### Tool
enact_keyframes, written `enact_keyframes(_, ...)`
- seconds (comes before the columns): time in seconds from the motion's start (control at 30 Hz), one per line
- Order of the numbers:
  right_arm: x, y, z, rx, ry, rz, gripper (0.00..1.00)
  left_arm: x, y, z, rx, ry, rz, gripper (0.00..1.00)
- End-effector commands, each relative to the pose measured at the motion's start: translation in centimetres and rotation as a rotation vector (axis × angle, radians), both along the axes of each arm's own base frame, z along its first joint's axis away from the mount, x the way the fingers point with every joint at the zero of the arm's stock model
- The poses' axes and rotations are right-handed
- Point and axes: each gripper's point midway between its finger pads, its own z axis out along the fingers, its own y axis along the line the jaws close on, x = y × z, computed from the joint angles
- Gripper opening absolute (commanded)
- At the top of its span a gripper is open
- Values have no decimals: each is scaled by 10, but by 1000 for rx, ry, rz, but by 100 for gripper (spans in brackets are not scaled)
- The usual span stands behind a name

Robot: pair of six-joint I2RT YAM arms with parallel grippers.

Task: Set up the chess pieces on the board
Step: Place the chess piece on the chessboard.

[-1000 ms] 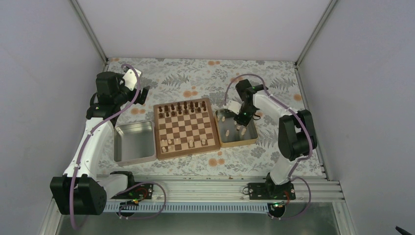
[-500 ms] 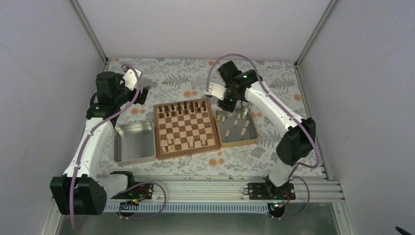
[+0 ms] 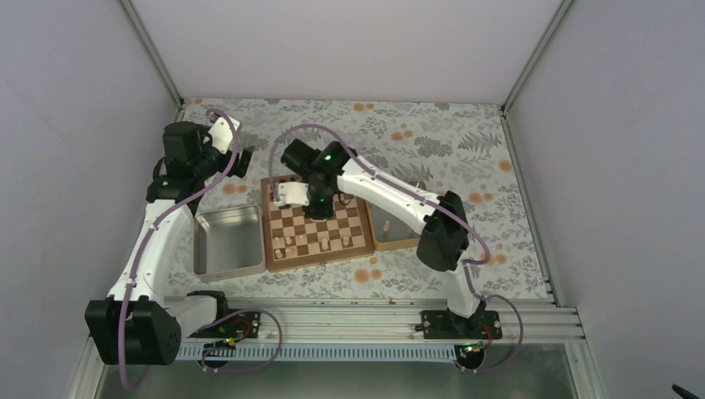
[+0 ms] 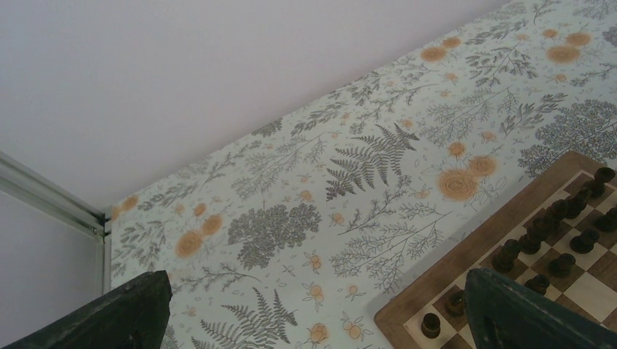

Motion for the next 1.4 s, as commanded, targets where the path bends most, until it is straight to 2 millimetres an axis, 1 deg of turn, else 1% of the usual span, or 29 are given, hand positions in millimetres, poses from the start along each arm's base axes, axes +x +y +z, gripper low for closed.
enact_keyframes(0.0, -26, 25, -9, -17, 27, 76, 4, -1, 3, 3, 8, -8, 2, 100)
enact_keyframes(0.1, -44, 35, -26, -51, 47, 122, 4, -1, 3, 2, 10, -6, 3, 100)
enact_keyframes(0.17, -52, 39, -35, -69, 58, 142, 4, -1, 3, 2, 10, -6, 4, 100)
enact_keyframes(0.27, -60, 44, -41, -74, 76, 157, 4, -1, 3, 3, 10, -10, 4, 100)
enact_keyframes(0.37, -69, 44, -47, -88, 93, 170, 4, -1, 3, 2, 10, -7, 2, 100)
enact_keyframes(0.47, -73, 43, -51, -100, 98, 177, 4, -1, 3, 2, 10, -7, 2, 100)
enact_keyframes(0.7, -73, 41, -58, -118, 100, 175, 4, -2, 3, 3, 10, -11, 2, 100)
enact_keyframes(1.0, -67, 32, -57, -122, 105, 150, 4, -1, 3, 2, 10, -12, 2, 100)
enact_keyframes(1.37, -68, 37, -57, -101, 123, 154, 4, -2, 4, 2, 11, -12, 4, 100)
